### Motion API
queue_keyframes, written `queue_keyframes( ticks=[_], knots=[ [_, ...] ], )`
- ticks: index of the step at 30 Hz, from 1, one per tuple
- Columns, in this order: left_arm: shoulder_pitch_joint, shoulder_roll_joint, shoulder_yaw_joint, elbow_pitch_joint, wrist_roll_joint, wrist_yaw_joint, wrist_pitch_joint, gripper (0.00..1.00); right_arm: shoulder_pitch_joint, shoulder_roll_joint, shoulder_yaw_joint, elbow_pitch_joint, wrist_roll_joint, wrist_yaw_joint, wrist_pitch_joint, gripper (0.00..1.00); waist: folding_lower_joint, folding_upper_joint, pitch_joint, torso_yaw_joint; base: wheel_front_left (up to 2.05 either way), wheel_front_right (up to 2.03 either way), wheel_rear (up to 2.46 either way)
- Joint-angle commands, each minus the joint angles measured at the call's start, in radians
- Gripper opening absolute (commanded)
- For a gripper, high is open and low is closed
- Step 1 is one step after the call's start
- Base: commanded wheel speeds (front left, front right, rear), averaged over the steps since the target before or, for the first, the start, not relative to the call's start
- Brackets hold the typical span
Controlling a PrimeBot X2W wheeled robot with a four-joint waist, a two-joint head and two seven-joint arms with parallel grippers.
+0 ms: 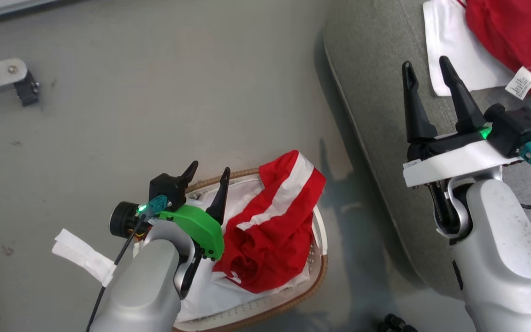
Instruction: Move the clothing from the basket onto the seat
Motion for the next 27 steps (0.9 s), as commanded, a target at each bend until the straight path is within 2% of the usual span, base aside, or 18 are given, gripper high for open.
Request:
queue_keyframes(
  ticks=[1,12,21,22,27],
  knots=[
    [-0.036,0.009,-0.014,0.024,-0.008,-0.004,0.0,1.0,-0.022,0.008,0.001,-0.014,0.007,-0.001,-0.005,1.0,0.0,0.0,0.149,-0.109,0.0,0.0,0.0],
    [-0.169,0.009,-0.175,0.26,-0.109,-0.005,0.03,1.0,-0.08,0.018,0.018,-0.124,0.046,-0.001,-0.005,1.0,0.0,0.0,0.322,-0.178,0.0,0.0,0.0],
    [-0.224,0.009,-0.284,0.316,-0.194,-0.005,0.084,1.0,-0.084,0.018,0.032,-0.14,0.024,-0.001,-0.005,1.0,0.0,0.0,0.402,-0.176,0.0,0.0,0.0],
    [-0.238,0.008,-0.35,0.325,-0.212,-0.005,0.109,1.0,-0.088,0.017,0.017,-0.146,0.007,-0.001,-0.005,1.0,0.0,0.0,0.417,-0.166,0.0,0.0,0.0],
    [-0.261,0.009,-0.408,0.356,-0.239,-0.005,0.121,1.0,-0.091,0.017,0.01,-0.147,-0.014,-0.001,-0.005,1.0,0.0,0.0,0.427,-0.151,0.0,0.0,0.0]
  ],
)
